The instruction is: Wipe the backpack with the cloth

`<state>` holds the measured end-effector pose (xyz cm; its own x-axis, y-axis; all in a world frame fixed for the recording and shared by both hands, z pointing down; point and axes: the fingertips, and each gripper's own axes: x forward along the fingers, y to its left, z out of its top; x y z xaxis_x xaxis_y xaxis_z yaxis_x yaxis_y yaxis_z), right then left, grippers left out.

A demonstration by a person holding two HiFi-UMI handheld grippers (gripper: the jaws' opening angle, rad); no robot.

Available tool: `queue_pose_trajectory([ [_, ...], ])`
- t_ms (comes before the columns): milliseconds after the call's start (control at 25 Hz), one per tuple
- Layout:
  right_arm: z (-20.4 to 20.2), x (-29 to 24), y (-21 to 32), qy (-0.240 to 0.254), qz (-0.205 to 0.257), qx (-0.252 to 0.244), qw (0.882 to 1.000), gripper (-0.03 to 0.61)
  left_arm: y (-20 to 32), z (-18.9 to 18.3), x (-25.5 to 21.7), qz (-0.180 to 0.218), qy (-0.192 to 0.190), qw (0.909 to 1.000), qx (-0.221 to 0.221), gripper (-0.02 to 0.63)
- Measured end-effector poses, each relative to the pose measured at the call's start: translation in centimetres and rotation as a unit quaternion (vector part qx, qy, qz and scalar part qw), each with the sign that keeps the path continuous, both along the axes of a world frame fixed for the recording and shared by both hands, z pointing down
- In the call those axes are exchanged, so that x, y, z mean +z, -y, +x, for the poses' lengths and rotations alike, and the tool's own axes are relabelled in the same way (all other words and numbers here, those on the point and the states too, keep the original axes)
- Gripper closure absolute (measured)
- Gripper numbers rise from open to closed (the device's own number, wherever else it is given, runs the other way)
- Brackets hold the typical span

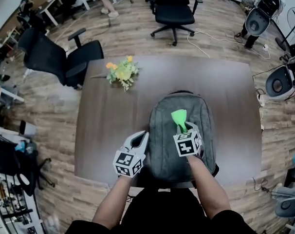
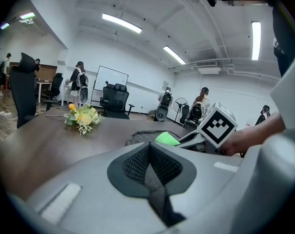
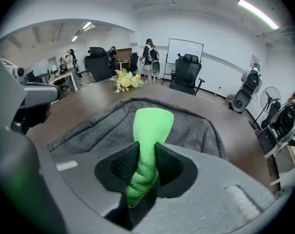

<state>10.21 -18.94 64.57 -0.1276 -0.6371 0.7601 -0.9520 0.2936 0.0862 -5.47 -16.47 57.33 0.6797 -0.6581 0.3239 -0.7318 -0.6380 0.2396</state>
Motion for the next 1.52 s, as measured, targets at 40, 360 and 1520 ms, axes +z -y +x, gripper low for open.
queue_pose_trajectory([
  [40,0.9,-0.1,-0.1,-0.006,0.0,0.007,1.0,0.482,-0.1,0.4,0.1,0.0,0.0,1.0,0.005,0.594],
  [360,6.8,-0.5,-1.3,-0.028,0.0,0.059,0.998,0.482,0.3,1.7,0.3,0.005,0.011,0.9999,0.002,0.594],
  [1520,4.8,-3.8,-5.2,0.042,0.012,0.054,0.998,0.482,-2.7,-0.3,0.0,0.014,0.014,0.9997,-0.016,0.594],
])
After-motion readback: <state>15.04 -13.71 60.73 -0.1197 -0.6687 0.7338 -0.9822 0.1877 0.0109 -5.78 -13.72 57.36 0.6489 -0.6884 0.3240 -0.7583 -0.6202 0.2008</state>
